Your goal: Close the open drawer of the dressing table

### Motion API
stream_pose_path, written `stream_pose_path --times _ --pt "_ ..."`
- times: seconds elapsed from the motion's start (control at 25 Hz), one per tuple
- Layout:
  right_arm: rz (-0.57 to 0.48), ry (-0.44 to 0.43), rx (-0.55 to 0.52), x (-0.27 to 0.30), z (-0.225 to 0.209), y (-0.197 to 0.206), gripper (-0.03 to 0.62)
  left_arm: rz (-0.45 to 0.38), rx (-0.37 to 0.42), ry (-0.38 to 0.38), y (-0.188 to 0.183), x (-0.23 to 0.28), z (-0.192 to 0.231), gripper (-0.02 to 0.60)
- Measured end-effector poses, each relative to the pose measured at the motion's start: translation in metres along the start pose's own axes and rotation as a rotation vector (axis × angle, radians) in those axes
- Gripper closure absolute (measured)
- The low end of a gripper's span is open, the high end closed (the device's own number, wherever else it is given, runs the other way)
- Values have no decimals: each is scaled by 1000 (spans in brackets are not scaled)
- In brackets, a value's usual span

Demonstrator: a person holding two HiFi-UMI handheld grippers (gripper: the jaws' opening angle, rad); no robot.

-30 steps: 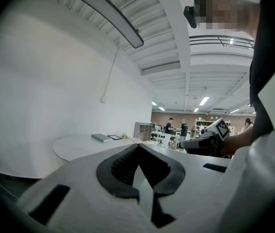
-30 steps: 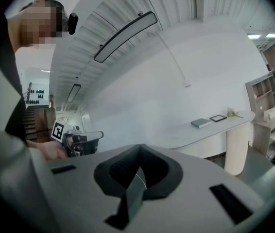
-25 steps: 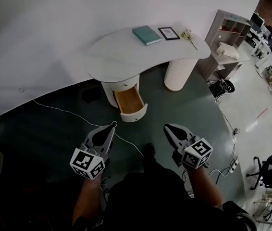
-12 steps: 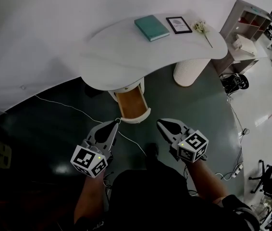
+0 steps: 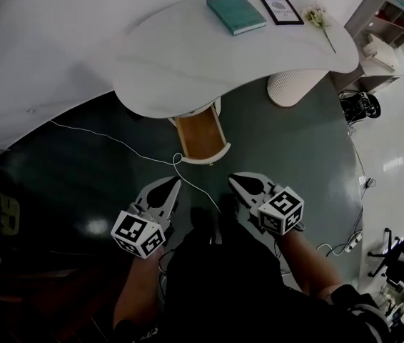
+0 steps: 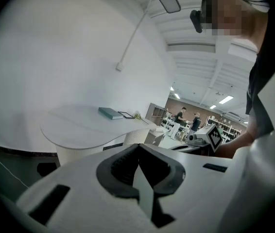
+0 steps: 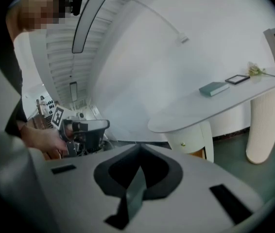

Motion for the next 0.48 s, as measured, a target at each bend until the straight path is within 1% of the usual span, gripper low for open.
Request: stream_pose_path --times 0.08,0.24,0.4,0.48 --pt "39 -14 17 12 -3 7 589 14 -28 -2 11 8 10 573" --pt "117 -13 1 33 -11 22 589 26 -63 6 33 25 29 573" --pt "241 -3 -94 70 -26 40 588 26 -77 -6 60 48 58 573" --pt "275 -8 -106 85 -37 53 589 33 -69 -17 76 62 71 574"
Point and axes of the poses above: the fingertips, and each gripper's own axes: x forward along the fingers, z to its left, y out of its underside, the point moved 10 cm from there along -x, backward along the fingers, and after that the axes turned 13 degrees about -y, right-handed, at the moved point
